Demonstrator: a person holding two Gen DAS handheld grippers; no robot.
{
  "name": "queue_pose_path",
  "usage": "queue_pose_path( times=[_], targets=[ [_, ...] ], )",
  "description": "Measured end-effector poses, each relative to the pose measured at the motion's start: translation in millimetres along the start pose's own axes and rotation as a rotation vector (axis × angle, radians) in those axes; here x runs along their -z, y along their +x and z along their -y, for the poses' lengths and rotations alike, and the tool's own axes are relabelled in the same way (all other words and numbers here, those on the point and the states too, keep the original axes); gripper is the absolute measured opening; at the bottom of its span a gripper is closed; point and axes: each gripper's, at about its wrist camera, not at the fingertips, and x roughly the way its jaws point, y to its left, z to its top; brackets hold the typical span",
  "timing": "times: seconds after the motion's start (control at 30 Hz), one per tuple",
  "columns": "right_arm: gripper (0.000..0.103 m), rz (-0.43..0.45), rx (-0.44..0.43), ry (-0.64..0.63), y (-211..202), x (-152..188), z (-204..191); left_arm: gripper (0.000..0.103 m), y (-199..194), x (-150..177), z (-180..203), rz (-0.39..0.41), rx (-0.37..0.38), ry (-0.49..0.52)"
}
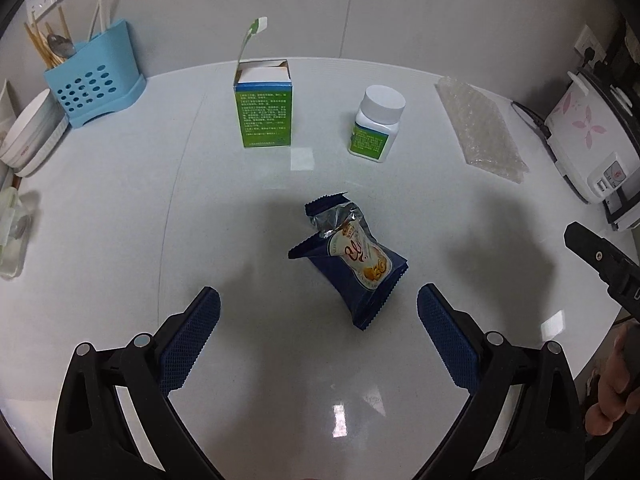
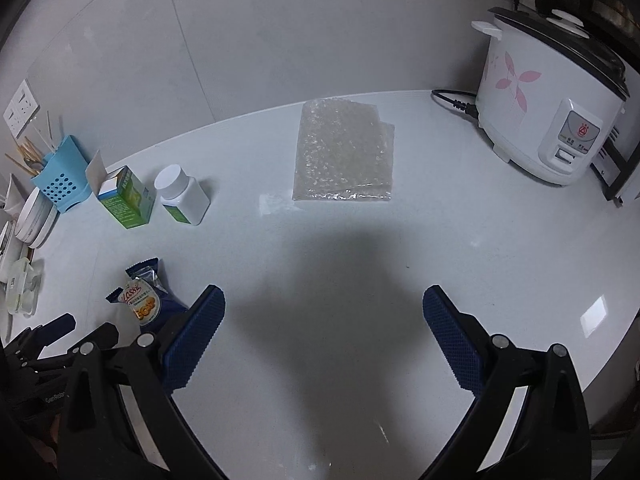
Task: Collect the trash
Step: 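Grasp the blue snack packet with the left tool while the right tool grasps the bubble wrap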
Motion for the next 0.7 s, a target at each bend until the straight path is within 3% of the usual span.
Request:
queue_pose_path(
  times=[0.43, 0.7],
  targets=[
    [0.095, -0.043, 0.041, 0.039, 69, -76, 9, 0.096, 51, -23, 8, -0.102, 0.003, 0.044],
    [0.095, -0.150, 0.061, 0.071, 137, -122, 18, 0.094, 69, -29, 12, -0.150, 0.008, 0.083]
  ],
)
